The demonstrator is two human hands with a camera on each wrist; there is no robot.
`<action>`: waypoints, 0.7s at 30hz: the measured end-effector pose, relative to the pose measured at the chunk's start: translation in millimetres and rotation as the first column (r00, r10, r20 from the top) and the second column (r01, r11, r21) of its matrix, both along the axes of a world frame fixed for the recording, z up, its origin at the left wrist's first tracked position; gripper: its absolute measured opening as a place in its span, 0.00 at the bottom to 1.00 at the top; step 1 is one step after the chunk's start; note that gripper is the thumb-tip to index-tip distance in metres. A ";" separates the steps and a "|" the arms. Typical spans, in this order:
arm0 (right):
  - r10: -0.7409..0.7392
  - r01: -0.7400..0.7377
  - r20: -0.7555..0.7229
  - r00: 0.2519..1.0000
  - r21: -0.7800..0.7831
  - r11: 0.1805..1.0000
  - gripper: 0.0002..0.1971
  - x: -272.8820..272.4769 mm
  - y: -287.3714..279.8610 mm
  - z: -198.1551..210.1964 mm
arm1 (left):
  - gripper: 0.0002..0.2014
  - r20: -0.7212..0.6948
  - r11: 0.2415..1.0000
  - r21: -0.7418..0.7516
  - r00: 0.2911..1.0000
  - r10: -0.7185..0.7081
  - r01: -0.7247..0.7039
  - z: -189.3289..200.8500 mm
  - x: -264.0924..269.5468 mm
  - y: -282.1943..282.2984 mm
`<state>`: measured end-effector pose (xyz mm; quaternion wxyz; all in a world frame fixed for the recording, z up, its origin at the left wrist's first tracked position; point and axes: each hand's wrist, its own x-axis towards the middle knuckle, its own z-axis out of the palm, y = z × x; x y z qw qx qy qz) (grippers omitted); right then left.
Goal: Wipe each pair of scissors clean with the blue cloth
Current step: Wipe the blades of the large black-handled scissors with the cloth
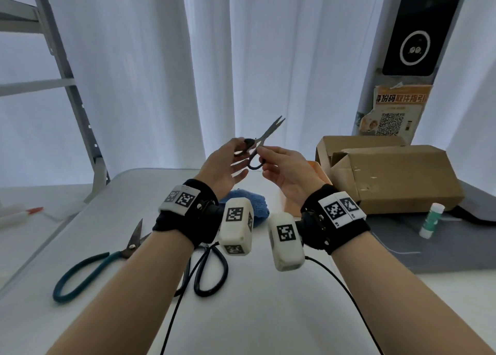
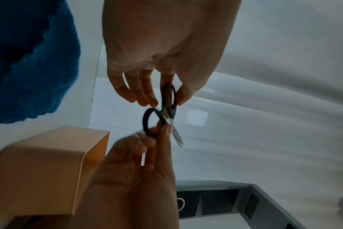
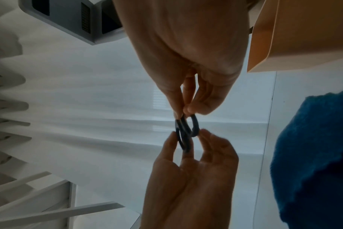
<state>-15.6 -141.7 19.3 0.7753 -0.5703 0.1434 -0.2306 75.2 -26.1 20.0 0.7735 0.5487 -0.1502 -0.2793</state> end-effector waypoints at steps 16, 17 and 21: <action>-0.327 0.363 -0.264 0.907 0.100 0.926 0.04 -39.4 -71.6 -30.2 | 0.09 0.112 0.951 0.266 0.975 -0.194 0.159 -43.5 -34.4 -79.3; -0.333 0.372 -0.270 0.903 0.108 0.922 0.03 -41.2 -73.9 -31.7 | 0.10 0.114 0.949 0.275 0.974 -0.193 0.156 -44.4 -35.4 -82.7; -0.337 0.377 -0.270 0.902 0.112 0.920 0.06 -44.1 -80.5 -36.9 | 0.18 0.096 0.937 0.300 0.971 -0.220 0.182 -47.6 -36.4 -88.5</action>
